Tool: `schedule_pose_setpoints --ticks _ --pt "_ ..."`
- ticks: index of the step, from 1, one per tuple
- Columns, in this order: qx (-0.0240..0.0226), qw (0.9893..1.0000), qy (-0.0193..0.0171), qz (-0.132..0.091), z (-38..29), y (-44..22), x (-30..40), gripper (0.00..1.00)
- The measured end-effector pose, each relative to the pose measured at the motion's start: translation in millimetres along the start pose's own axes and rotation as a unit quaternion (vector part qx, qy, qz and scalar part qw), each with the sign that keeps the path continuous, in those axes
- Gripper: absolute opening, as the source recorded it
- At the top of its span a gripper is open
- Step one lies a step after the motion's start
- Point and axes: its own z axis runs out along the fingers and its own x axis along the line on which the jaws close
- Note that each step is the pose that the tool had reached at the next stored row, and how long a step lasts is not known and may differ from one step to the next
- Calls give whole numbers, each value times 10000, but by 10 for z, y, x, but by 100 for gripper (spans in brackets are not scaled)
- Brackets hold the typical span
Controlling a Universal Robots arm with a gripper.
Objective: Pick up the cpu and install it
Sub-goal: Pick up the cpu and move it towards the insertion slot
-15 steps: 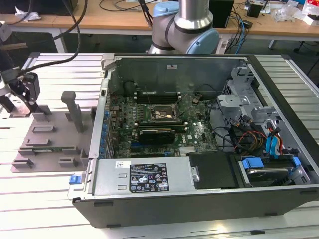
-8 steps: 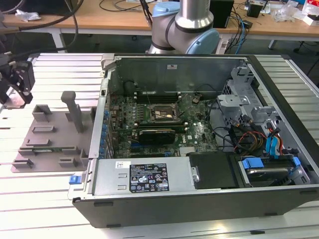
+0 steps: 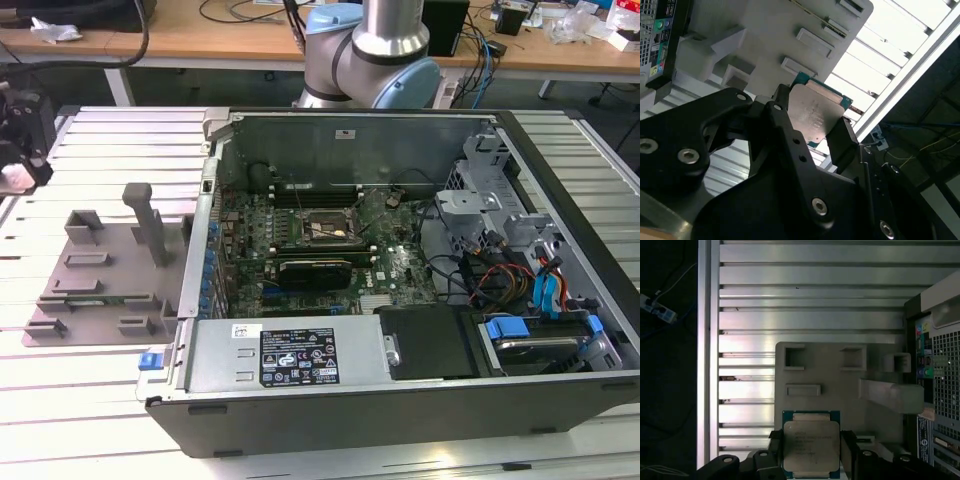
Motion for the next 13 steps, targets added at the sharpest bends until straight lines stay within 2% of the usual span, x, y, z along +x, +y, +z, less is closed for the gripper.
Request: schedule_pose_setpoints --ticks 2,4,6,10,12,13 --pt "1 10000 0 0 -57 3 -1 55" --pt "1 10000 0 0 -163 7 -2 55" --pt "1 10000 -1 0 -240 10 -4 55" --pt "1 10000 -1 0 -351 14 -5 55" --pt "2 10000 -1 0 -495 20 -7 55" --pt "2 10000 -1 0 -542 23 -8 55"
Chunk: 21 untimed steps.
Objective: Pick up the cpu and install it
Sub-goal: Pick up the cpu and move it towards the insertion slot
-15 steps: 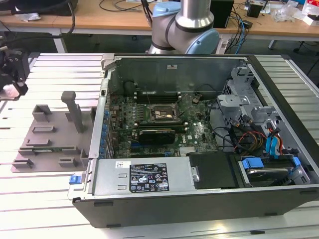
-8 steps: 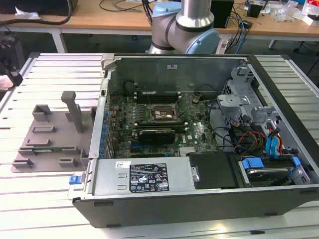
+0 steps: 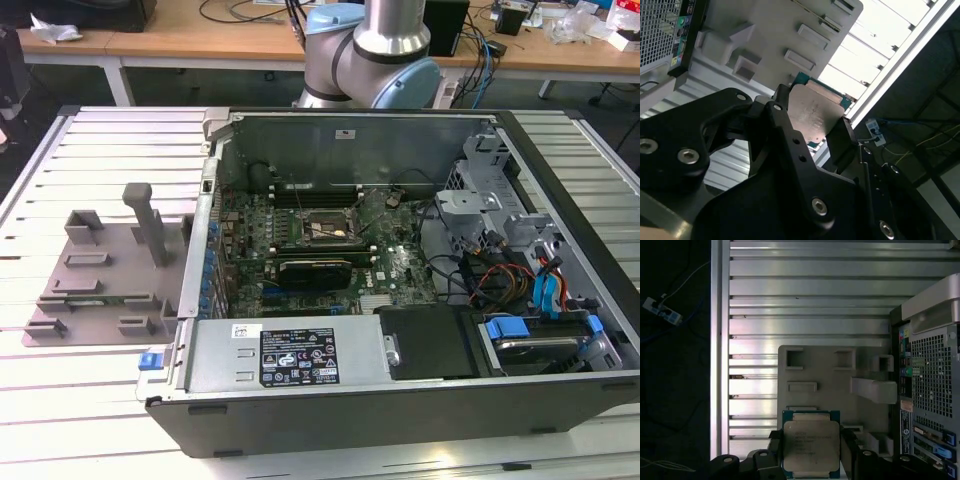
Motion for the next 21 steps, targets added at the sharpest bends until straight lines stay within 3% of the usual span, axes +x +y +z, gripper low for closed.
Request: schedule_pose_setpoints --ticks 2,5,9,12,16,21 --pt "0 10000 0 0 -50 2 -1 55" --pt "1 10000 0 0 -211 9 -3 55" --pt "2 10000 0 0 -373 17 -5 55" --pt "2 10000 -1 0 -440 20 -6 55" --pt "3 10000 0 0 -448 21 -6 55" --pt "3 10000 0 0 -446 21 -108 55"
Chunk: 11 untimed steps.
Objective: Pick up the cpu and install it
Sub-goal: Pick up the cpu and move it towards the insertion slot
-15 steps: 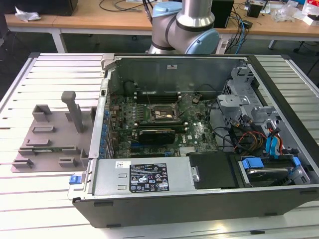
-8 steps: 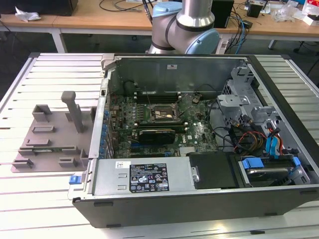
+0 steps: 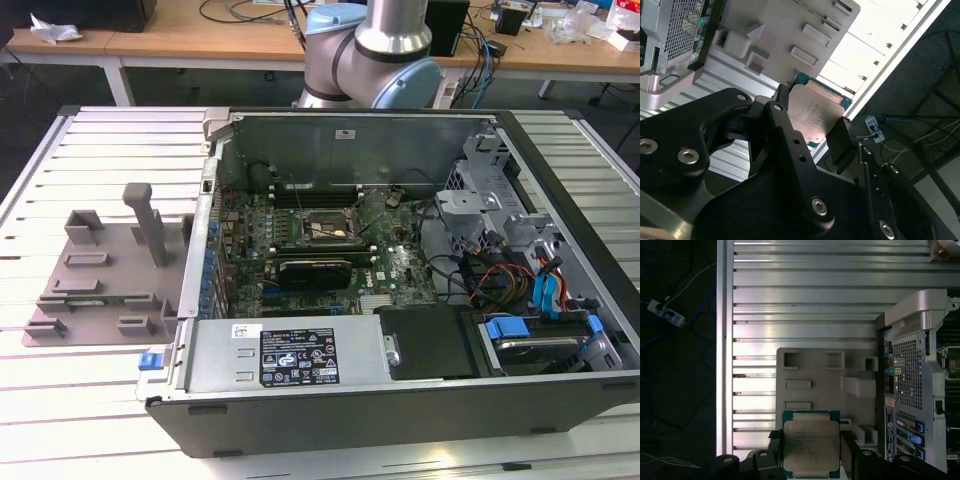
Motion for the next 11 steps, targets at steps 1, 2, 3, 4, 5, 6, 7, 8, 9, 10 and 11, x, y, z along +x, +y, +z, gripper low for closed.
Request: schedule_pose_setpoints --ticks 1,2,3,4,5,6,7,8,9,10,11 --pt "0 10000 0 0 0 0 -17 55" --pt "0 10000 1 0 0 0 -32 55" --pt "0 10000 0 0 1 0 -59 55" --pt "0 10000 0 0 1 1 -77 55" --pt "0 10000 0 1 1 1 -102 55" --pt "0 10000 0 0 2 1 -132 55" --pt "0 10000 0 1 2 1 -155 55" --pt "0 10000 0 0 3 1 -185 55" --pt "0 10000 0 0 3 1 -225 55" --pt "0 10000 0 0 4 2 -252 55" --pt "0 10000 0 0 4 2 -283 55"
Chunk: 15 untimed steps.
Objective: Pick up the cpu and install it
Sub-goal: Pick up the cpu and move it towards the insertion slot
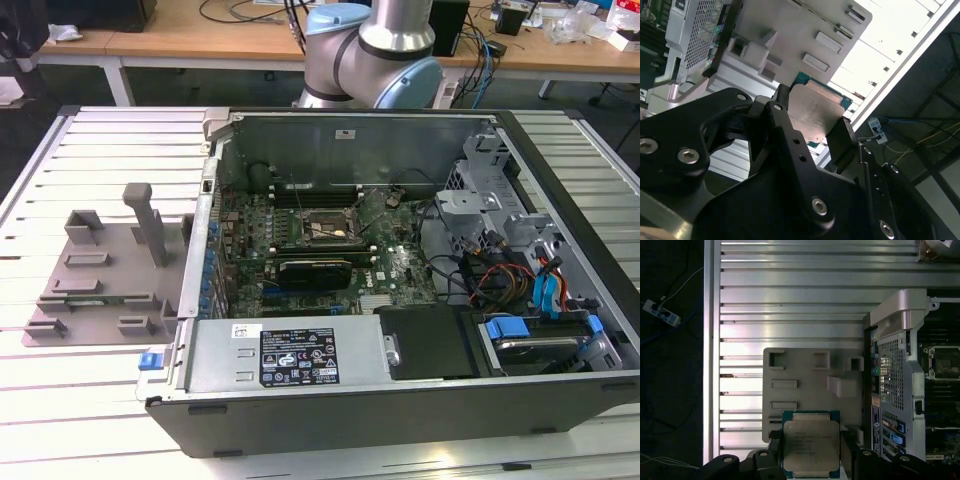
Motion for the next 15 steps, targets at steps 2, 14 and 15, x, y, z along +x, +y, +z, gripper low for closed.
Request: schedule_pose_setpoints --ticks 2,14,15 --pt "0 10000 0 0 1 1 -55 55" --pt "0 10000 1 0 5 2 -338 55" --pt "0 10000 0 0 6 2 -392 55"
